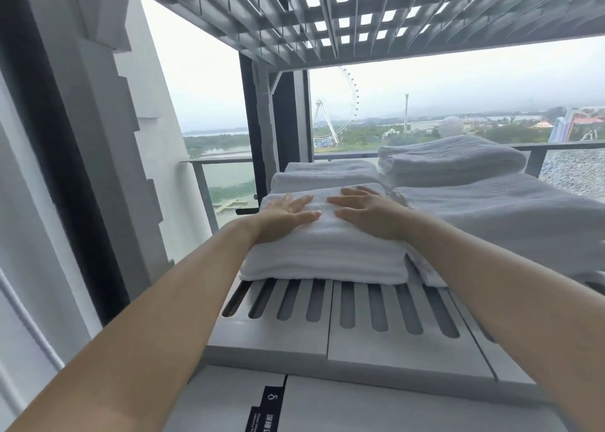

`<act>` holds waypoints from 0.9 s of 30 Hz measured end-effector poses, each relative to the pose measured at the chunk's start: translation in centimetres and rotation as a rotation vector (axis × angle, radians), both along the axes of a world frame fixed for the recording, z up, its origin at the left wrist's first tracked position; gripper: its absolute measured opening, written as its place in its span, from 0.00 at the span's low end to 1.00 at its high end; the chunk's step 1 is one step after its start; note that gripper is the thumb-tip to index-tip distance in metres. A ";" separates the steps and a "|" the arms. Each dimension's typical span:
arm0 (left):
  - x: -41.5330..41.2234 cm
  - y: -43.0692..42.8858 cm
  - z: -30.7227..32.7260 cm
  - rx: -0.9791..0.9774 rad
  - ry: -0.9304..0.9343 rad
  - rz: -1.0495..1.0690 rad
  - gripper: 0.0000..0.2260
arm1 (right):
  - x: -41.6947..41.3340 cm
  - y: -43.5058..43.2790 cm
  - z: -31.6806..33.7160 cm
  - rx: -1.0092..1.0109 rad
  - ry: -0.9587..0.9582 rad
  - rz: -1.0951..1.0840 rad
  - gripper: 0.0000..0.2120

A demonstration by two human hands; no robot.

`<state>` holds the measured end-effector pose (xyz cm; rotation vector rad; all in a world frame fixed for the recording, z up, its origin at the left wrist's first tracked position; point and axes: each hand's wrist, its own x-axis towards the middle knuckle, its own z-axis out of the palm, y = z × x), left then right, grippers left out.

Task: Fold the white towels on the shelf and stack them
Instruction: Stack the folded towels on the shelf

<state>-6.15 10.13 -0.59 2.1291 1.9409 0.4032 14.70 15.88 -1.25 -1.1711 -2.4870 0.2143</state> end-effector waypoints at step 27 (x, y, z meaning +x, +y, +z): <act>-4.0 -4.0 -1.2 0.357 0.482 -0.335 0.40 | 3.7 -5.9 -0.2 0.264 -0.340 0.183 0.51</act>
